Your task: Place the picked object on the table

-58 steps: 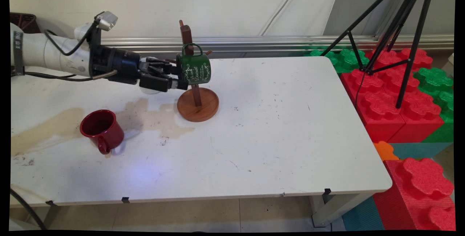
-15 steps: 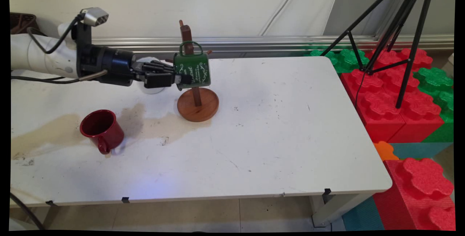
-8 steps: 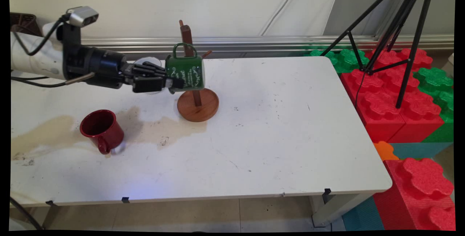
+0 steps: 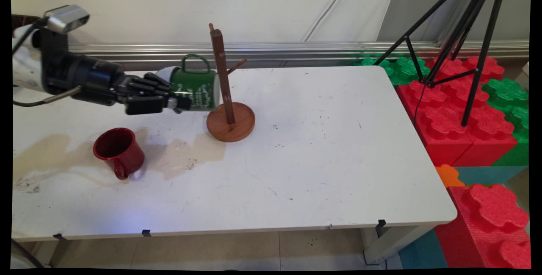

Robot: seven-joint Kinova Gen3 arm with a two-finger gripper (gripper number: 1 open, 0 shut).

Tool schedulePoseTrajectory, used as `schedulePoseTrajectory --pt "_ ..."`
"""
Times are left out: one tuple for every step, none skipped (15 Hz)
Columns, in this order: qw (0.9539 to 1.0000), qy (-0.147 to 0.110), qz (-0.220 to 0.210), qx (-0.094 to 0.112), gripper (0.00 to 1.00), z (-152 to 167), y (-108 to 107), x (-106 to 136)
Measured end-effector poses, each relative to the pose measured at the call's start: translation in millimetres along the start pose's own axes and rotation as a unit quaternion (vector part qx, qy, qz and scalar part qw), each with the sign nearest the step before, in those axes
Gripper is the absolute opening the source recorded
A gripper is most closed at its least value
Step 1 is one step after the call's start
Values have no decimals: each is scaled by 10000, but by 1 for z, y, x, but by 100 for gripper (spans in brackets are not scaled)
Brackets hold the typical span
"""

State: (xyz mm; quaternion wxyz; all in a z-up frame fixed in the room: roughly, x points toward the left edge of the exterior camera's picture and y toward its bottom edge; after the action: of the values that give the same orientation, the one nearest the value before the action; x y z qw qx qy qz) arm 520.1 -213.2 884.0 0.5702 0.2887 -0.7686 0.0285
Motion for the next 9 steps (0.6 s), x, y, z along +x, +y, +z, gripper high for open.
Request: schedulePoseTrajectory --pt "10000 -43 48 -6 0 -6 0 -1" --pt "9999 -76 82 -9 0 -11 0 -2" --pt "9998 -121 126 -13 0 -17 0 -2" --pt "9997 -164 164 -15 0 -22 -1 -3" --pt "9996 -205 198 -16 0 -27 -1 -4" --pt "9995 -236 222 -14 0 -32 -2 -5" --pt "9992 -293 262 -10 0 -39 -3 -6" --pt "9990 -342 295 -1 0 -45 -4 -7" --pt "9986 -398 334 13 0 -51 -6 -9"
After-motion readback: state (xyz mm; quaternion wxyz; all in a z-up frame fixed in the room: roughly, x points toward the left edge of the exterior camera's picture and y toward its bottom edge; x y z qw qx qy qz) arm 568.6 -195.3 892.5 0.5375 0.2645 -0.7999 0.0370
